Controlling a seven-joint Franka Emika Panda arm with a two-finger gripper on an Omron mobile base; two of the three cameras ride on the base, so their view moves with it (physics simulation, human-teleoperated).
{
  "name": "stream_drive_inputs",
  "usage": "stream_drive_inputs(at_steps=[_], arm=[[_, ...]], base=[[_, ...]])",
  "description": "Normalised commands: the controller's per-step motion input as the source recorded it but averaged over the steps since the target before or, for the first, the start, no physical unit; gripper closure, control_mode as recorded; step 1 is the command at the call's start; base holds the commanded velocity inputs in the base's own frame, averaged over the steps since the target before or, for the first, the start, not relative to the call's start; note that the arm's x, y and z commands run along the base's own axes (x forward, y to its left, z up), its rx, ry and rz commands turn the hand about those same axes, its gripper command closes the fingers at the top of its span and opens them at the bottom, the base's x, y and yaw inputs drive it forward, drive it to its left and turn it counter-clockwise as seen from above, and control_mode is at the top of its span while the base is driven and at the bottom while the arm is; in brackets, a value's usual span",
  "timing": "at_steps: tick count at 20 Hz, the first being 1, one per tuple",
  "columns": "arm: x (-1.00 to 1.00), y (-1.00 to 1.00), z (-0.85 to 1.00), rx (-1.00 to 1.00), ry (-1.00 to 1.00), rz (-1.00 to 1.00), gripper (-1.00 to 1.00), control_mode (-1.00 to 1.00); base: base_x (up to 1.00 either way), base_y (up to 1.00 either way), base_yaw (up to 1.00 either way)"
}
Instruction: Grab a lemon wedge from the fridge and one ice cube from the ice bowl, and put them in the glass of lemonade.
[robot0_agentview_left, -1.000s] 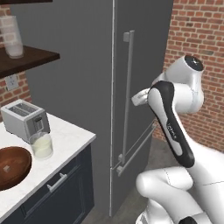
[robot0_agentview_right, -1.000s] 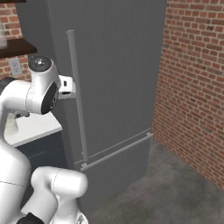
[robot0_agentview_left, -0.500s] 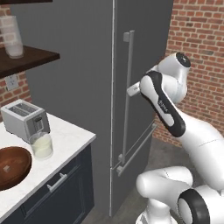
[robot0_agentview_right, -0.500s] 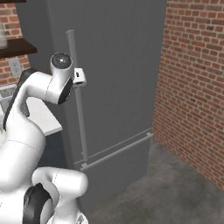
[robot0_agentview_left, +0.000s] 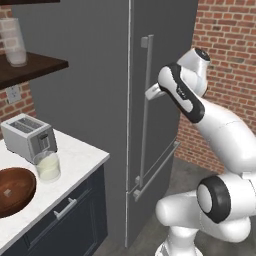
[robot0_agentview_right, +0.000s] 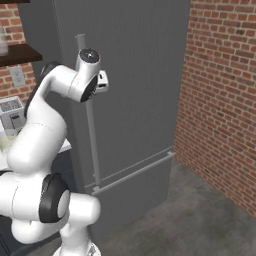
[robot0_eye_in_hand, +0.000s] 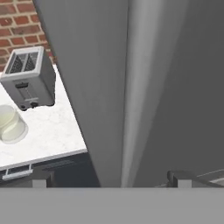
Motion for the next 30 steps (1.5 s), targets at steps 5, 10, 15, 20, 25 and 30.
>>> stream_drive_inputs(at_steps=[5, 10, 15, 20, 25, 30], arm=[[0.0, 0.0, -0.3, 0.04, -0.05, 0.0, -1.0, -1.0], [0.01, 0.04, -0.41, 0.05, -0.09, 0.0, -1.0, -1.0], [0.31, 0.01, -0.24, 0.02, -0.01, 0.0, -1.0, -1.0], [0.46, 0.01, -0.03, 0.03, 0.02, 0.0, -1.0, -1.0], [0.3, 0.0, 0.0, 0.12, 0.02, 0.0, -1.0, -1.0], [0.0, 0.0, 0.2, 0.2, -0.04, 0.0, -1.0, -1.0]], base=[[0.0, 0.0, 0.0], [0.0, 0.0, 0.0], [0.0, 0.0, 0.0], [0.0, 0.0, 0.0], [0.0, 0.0, 0.0], [0.0, 0.0, 0.0]])
